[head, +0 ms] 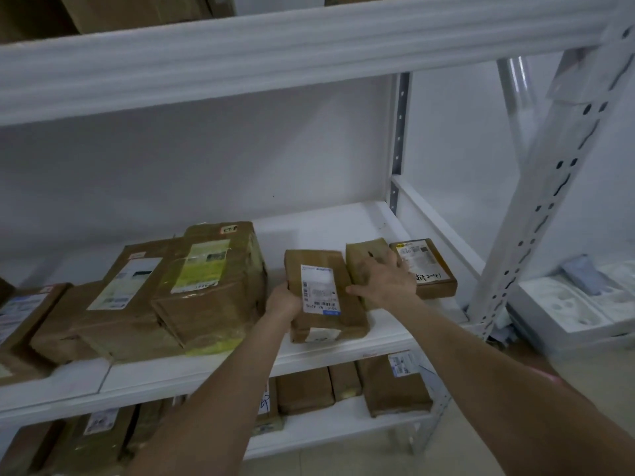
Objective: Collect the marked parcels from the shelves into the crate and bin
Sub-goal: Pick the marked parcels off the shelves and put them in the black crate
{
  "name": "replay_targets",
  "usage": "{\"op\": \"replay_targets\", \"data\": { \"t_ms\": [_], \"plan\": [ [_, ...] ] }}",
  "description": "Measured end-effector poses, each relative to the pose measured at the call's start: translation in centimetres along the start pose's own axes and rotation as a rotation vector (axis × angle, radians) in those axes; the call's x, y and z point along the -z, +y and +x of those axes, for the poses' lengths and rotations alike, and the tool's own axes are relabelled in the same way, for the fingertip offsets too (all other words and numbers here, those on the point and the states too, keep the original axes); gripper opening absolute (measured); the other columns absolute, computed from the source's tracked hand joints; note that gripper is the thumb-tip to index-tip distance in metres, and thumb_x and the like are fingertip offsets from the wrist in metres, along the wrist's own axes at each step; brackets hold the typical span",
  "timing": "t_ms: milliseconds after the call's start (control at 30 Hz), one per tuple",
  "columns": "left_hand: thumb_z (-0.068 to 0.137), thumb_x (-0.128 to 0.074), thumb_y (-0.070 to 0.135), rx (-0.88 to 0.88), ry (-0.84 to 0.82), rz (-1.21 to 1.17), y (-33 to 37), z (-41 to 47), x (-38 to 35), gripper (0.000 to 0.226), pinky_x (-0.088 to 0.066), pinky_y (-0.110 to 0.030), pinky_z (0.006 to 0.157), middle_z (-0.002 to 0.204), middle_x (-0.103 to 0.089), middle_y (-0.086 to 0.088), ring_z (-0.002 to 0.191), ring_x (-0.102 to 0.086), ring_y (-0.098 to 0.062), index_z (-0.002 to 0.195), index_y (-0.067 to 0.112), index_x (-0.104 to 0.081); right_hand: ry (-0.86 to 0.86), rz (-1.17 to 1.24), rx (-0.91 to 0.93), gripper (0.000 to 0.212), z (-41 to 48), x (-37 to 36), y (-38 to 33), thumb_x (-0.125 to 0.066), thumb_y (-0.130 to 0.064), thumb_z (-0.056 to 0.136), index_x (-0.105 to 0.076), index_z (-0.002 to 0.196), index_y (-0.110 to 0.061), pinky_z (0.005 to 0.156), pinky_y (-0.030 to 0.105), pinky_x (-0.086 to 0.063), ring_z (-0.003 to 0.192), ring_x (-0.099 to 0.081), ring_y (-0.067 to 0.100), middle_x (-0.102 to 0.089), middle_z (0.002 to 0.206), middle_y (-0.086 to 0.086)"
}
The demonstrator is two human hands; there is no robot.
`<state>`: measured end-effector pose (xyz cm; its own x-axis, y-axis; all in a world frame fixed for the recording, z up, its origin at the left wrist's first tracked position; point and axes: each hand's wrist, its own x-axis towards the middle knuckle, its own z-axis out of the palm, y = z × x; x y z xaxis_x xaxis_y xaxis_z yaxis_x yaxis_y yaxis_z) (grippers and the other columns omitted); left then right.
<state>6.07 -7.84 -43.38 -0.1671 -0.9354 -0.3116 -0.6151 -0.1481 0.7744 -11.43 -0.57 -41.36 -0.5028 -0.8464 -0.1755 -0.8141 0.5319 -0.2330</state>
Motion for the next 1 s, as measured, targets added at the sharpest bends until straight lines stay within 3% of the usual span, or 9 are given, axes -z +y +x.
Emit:
{"op": "replay_targets", "data": {
  "t_ms": [233, 400, 467, 533, 633, 733, 867, 933, 1000],
  "plan": [
    [0.098, -0.045, 0.019, 0.002, -0.004, 0.074, -1.5, 0.0, -1.4, 0.020, -0.052, -0.037, 0.091, 0.108, -0.064, -0.008, 0.099, -0.061, -0.023, 0.113, 0.013, -0.058, 0.057, 0.072, -0.098, 0.069, 0.6, -0.4, 0.3, -0.063, -0.056, 0.080, -0.033, 0.139, -0.036, 0.102, 0.049, -0.040, 0.131, -0.033, 0.040, -0.018, 0.150, 0.014],
    [0.097, -0.044, 0.011, -0.032, -0.047, -0.127, -0.7, -1.1, -0.9, 0.025, -0.051, -0.037, 0.090, 0.107, -0.062, -0.003, 0.098, -0.058, -0.021, 0.116, 0.021, -0.056, 0.325, 0.231, -0.029, 0.059, -0.6, 1.2, 0.9, -0.061, -0.053, 0.081, -0.040, 0.133, -0.036, 0.099, 0.046, -0.043, 0.124, -0.040, 0.037, -0.025, 0.143, 0.011],
    [0.096, -0.047, 0.016, -0.094, 0.015, -0.208, 0.3, -1.8, -0.3, 0.020, -0.052, -0.036, 0.084, 0.108, -0.064, -0.003, 0.096, -0.060, -0.021, 0.113, 0.022, -0.057, 0.365, 0.522, 0.011, 0.052, -1.1, 2.1, 0.9, -0.066, -0.045, 0.079, -0.048, 0.128, -0.037, 0.097, 0.040, -0.045, 0.119, -0.045, 0.028, -0.032, 0.140, 0.005],
    [0.096, -0.049, 0.019, -0.130, 0.023, -0.293, 1.7, -2.6, 0.3, 0.024, -0.050, -0.031, 0.076, 0.115, -0.065, -0.005, 0.100, -0.060, -0.022, 0.118, 0.016, -0.059, 0.289, 1.039, 0.004, 0.042, -1.8, 2.6, 0.5, -0.069, -0.037, 0.080, -0.057, 0.120, -0.035, 0.094, 0.036, -0.047, 0.114, -0.051, 0.021, -0.046, 0.135, 0.004],
    [0.091, -0.057, 0.032, -0.083, -0.035, -0.395, 3.8, -4.4, 1.4, 0.048, -0.041, -0.032, 0.089, 0.126, -0.056, 0.000, 0.115, -0.053, -0.024, 0.134, 0.011, -0.049, -0.016, 1.724, -0.113, 0.023, -4.1, 2.9, -0.7, -0.065, -0.028, 0.088, -0.061, 0.110, -0.025, 0.088, 0.041, -0.053, 0.109, -0.060, 0.028, -0.061, 0.121, 0.007],
    [0.071, -0.072, 0.046, -0.038, -0.181, -0.598, 4.3, -5.2, 2.6, 0.064, -0.047, -0.044, 0.099, 0.111, -0.069, -0.005, 0.109, -0.062, -0.028, 0.119, 0.006, -0.061, -0.249, 2.034, -0.157, 0.028, -6.2, 2.6, -1.9, -0.058, -0.030, 0.091, -0.059, 0.114, -0.014, 0.092, 0.051, -0.051, 0.108, -0.060, 0.037, -0.061, 0.115, 0.015],
    [0.092, -0.059, 0.023, -0.092, -0.287, -0.709, 3.9, -6.3, 4.2, 0.026, -0.049, -0.047, 0.094, 0.098, -0.070, -0.006, 0.091, -0.064, -0.024, 0.115, 0.013, -0.061, -0.358, 2.016, -0.140, 0.028, -7.6, 2.3, -3.2, -0.047, -0.033, 0.096, -0.065, 0.101, -0.012, 0.101, 0.054, -0.043, 0.101, -0.063, 0.033, -0.068, 0.103, 0.016],
    [0.091, -0.059, 0.013, -0.130, -0.299, -0.750, 3.7, -6.6, 4.9, 0.026, -0.053, -0.045, 0.084, 0.099, -0.071, -0.006, 0.091, -0.066, -0.025, 0.117, 0.016, -0.059, -0.310, 1.926, -0.131, 0.019, -7.9, 2.4, -3.5, -0.048, -0.027, 0.098, -0.062, 0.108, -0.018, 0.100, 0.052, -0.045, 0.099, -0.064, 0.030, -0.068, 0.103, 0.014],
    [0.089, -0.059, 0.006, -0.158, -0.291, -0.741, 3.4, -6.8, 5.5, 0.033, -0.054, -0.043, 0.082, 0.102, -0.072, -0.006, 0.095, -0.067, -0.027, 0.121, 0.016, -0.057, -0.223, 1.843, -0.106, 0.027, -8.0, 2.6, -3.6, -0.048, -0.013, 0.099, -0.056, 0.119, -0.029, 0.089, 0.046, -0.054, 0.099, -0.067, 0.027, -0.069, 0.106, 0.013]
  ]
}}
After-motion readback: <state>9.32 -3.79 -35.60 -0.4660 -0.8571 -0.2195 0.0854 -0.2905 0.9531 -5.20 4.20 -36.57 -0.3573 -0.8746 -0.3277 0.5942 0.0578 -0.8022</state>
